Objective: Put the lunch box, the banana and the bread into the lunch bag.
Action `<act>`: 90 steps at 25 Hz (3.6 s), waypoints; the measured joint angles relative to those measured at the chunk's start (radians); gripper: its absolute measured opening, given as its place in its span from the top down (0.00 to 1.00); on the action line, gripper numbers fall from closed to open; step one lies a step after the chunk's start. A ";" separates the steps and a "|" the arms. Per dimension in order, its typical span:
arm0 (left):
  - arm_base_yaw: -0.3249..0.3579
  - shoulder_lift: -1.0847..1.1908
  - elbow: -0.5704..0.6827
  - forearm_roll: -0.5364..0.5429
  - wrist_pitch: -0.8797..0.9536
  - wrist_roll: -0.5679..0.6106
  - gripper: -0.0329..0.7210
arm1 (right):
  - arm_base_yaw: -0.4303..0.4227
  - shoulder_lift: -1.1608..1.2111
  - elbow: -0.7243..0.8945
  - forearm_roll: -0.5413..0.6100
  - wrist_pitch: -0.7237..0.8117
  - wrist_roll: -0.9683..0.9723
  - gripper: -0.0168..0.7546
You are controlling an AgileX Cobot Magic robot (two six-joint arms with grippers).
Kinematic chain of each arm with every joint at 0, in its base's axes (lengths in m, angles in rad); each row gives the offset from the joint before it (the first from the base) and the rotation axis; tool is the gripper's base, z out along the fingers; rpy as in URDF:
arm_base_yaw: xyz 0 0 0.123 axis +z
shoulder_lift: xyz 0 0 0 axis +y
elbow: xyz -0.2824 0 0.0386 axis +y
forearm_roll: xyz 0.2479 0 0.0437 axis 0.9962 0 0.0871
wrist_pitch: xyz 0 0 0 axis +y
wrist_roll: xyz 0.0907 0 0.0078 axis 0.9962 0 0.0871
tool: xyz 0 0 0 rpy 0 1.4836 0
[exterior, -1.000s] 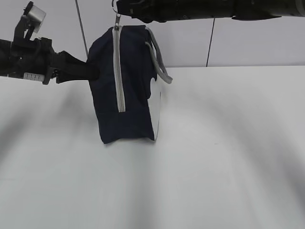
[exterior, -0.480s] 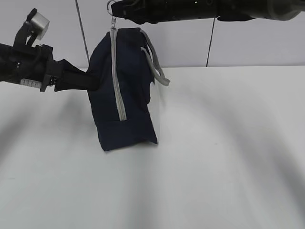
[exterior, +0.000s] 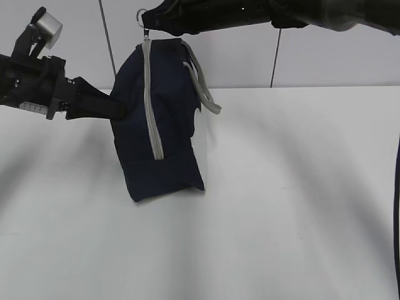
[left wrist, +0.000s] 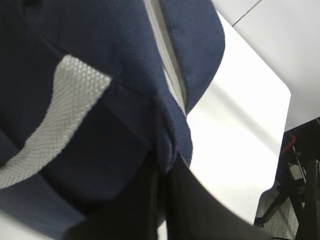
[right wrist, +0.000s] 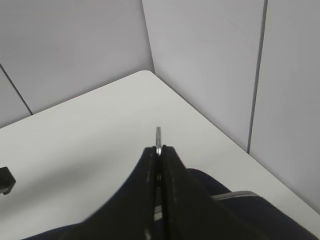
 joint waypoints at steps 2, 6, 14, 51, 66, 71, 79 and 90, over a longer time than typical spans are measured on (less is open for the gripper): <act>0.000 -0.007 0.000 0.008 0.000 -0.003 0.95 | -0.004 0.023 -0.035 -0.020 -0.004 0.039 1.00; 0.000 -0.016 0.000 0.018 0.000 -0.004 0.95 | -0.014 0.060 -0.057 -0.032 -0.004 0.073 1.00; 0.000 -0.017 0.000 0.024 0.000 -0.016 0.95 | -0.032 0.112 -0.079 -0.034 -0.006 0.081 1.00; 0.000 -0.018 0.000 0.095 0.020 -0.027 0.95 | -0.097 0.230 -0.272 -0.025 0.002 0.136 1.00; 0.000 -0.026 -0.008 0.238 0.022 -0.027 0.95 | -0.095 0.319 -0.364 0.025 -0.001 0.138 1.00; 0.000 -0.030 -0.008 0.272 0.027 -0.027 0.95 | -0.095 0.319 -0.365 0.025 -0.034 0.163 1.00; 0.000 -0.039 -0.008 0.254 0.033 -0.124 0.89 | -0.101 0.319 -0.387 -0.021 -0.129 0.230 1.00; 0.011 -0.046 -0.008 0.097 -0.037 -0.183 0.42 | -0.101 0.319 -0.407 -0.041 -0.189 0.288 1.00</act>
